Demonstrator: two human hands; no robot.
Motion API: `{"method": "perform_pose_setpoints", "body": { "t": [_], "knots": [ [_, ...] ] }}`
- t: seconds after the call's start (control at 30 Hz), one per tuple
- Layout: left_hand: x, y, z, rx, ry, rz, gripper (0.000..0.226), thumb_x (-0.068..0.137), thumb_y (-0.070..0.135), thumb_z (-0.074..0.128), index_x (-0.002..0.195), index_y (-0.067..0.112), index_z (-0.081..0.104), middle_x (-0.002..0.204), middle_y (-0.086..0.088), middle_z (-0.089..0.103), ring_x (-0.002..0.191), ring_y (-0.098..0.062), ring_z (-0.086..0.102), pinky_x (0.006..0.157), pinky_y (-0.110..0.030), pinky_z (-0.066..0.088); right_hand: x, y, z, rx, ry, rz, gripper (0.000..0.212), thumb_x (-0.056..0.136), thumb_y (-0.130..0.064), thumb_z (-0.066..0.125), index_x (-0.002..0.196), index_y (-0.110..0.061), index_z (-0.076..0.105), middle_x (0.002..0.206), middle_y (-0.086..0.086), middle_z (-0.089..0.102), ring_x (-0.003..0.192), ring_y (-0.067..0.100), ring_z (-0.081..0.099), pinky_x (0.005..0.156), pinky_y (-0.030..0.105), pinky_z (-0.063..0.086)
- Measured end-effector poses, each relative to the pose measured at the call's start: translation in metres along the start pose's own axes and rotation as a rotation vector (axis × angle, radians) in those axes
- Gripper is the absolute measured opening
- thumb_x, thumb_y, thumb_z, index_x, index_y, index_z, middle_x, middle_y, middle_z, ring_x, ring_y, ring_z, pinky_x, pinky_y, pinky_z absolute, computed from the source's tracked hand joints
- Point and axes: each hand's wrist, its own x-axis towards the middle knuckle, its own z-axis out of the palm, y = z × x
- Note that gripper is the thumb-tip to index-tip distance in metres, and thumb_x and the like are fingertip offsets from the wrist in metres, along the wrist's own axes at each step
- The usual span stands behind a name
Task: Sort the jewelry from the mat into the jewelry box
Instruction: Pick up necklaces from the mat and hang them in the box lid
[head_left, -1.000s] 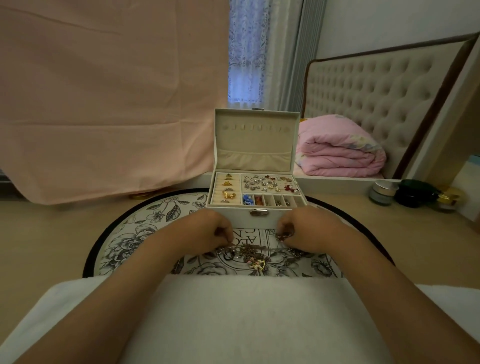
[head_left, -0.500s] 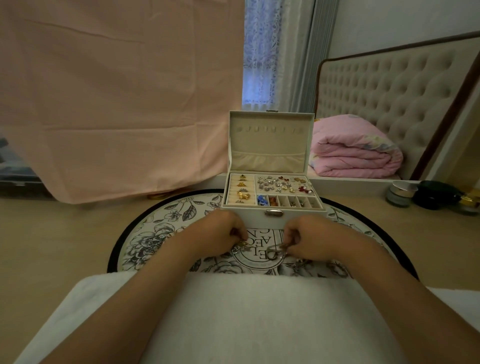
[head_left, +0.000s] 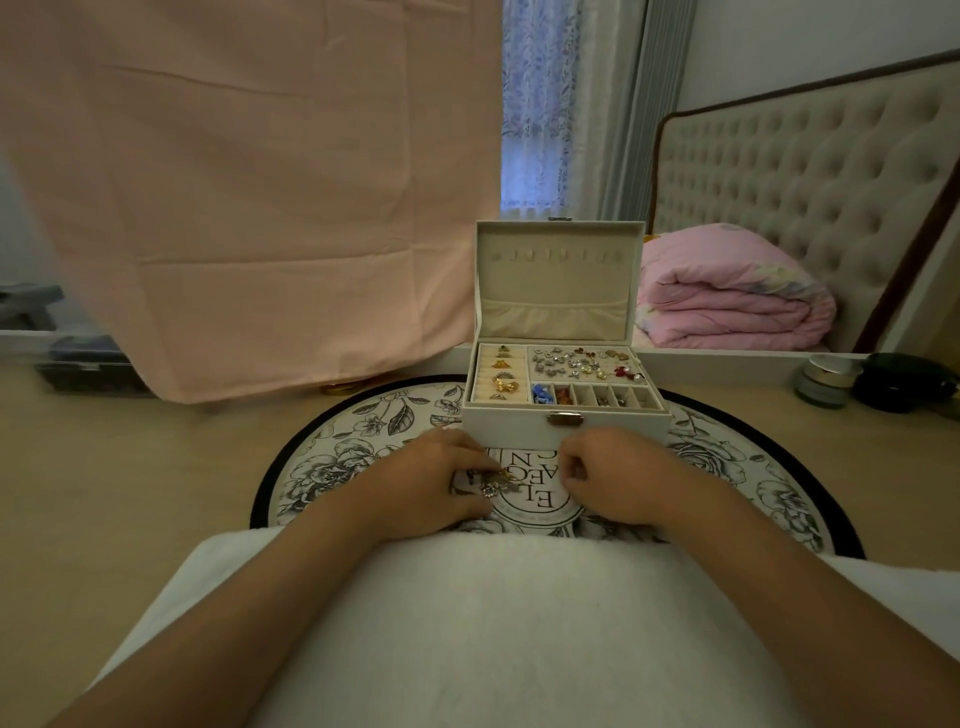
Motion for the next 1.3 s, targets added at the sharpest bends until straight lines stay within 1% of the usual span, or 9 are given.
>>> {"method": "perform_pose_setpoints", "body": {
  "t": [0.13,0.3,0.4,0.57,0.73,0.9,1.1,1.2,1.3],
  "knots": [
    [-0.005,-0.003,0.005,-0.034,0.093,0.118,0.036,0.093,0.033,0.064,0.129,0.035,0.064,0.127,0.016,0.053,0.118,0.002,0.044,0.105,-0.022,0.040,0.003,-0.011,0.009,0.034,0.155,-0.147,0.026,0.095,-0.022,0.059,0.119,-0.032,0.065,0.117,-0.011,0.057,0.108,0.009,0.050,0.094,0.029,0.046],
    [-0.005,-0.009,0.005,-0.056,0.057,0.167,0.024,0.089,0.032,0.068,0.111,0.034,0.075,0.116,0.017,0.062,0.104,0.004,0.054,0.094,-0.017,0.044,0.014,-0.020,0.025,0.068,0.104,-0.335,0.032,0.100,-0.022,0.056,0.129,-0.027,0.067,0.119,-0.009,0.060,0.110,0.009,0.051,0.097,0.029,0.044],
    [-0.007,-0.011,0.003,-0.058,0.082,0.161,0.015,0.087,0.032,0.068,0.100,0.032,0.077,0.108,0.018,0.065,0.097,0.002,0.058,0.089,-0.026,0.050,0.016,-0.017,0.024,0.028,0.122,-0.303,0.029,0.099,-0.026,0.057,0.125,-0.028,0.070,0.117,-0.010,0.062,0.107,0.007,0.052,0.095,0.029,0.046],
    [-0.006,-0.005,0.008,0.002,0.104,0.166,0.032,0.091,0.040,0.062,0.123,0.039,0.065,0.109,0.017,0.063,0.104,-0.001,0.052,0.087,-0.028,0.050,0.011,-0.012,0.014,-0.033,0.139,-0.195,0.022,0.096,-0.029,0.061,0.113,-0.033,0.074,0.109,-0.016,0.064,0.097,0.004,0.055,0.087,0.026,0.049],
    [-0.006,-0.006,0.008,0.044,0.126,0.119,0.020,0.093,0.042,0.059,0.099,0.029,0.074,0.096,0.016,0.060,0.090,0.000,0.051,0.079,-0.028,0.050,0.005,-0.003,0.001,-0.116,0.112,-0.057,0.018,0.094,-0.035,0.061,0.105,-0.035,0.075,0.106,-0.017,0.069,0.094,0.004,0.061,0.083,0.027,0.053],
    [-0.005,-0.006,0.005,0.143,0.140,-0.032,0.033,0.095,0.049,0.054,0.075,0.024,0.061,0.084,0.012,0.052,0.076,-0.005,0.049,0.068,-0.026,0.046,0.004,0.000,-0.002,-0.074,0.104,-0.010,0.010,0.090,-0.035,0.067,0.097,-0.036,0.075,0.097,-0.018,0.069,0.088,0.003,0.062,0.078,0.024,0.053],
    [0.016,0.021,-0.002,-0.056,0.160,-0.087,0.013,0.098,0.032,0.057,0.104,0.024,0.066,0.101,0.011,0.062,0.091,-0.007,0.058,0.083,-0.026,0.051,0.005,0.003,0.000,-0.007,0.088,-0.052,0.030,0.094,-0.023,0.061,0.121,-0.031,0.070,0.110,-0.010,0.070,0.097,0.010,0.063,0.088,0.032,0.054],
    [0.034,0.038,0.000,-0.262,0.134,-0.054,0.023,0.098,0.019,0.058,0.118,0.024,0.067,0.111,0.009,0.068,0.099,-0.006,0.062,0.091,-0.024,0.051,0.005,0.002,-0.010,0.100,0.186,-0.110,0.026,0.095,-0.018,0.061,0.114,-0.031,0.075,0.101,-0.010,0.069,0.088,0.006,0.061,0.081,0.030,0.053],
    [0.048,0.044,0.008,-0.379,0.109,-0.043,0.022,0.094,0.020,0.064,0.114,0.028,0.070,0.099,0.013,0.070,0.090,-0.001,0.063,0.084,-0.021,0.049,0.003,0.002,-0.018,0.309,0.321,-0.107,0.024,0.090,-0.017,0.071,0.100,-0.037,0.077,0.086,-0.019,0.065,0.081,-0.002,0.059,0.075,0.020,0.050]
  ]
}}
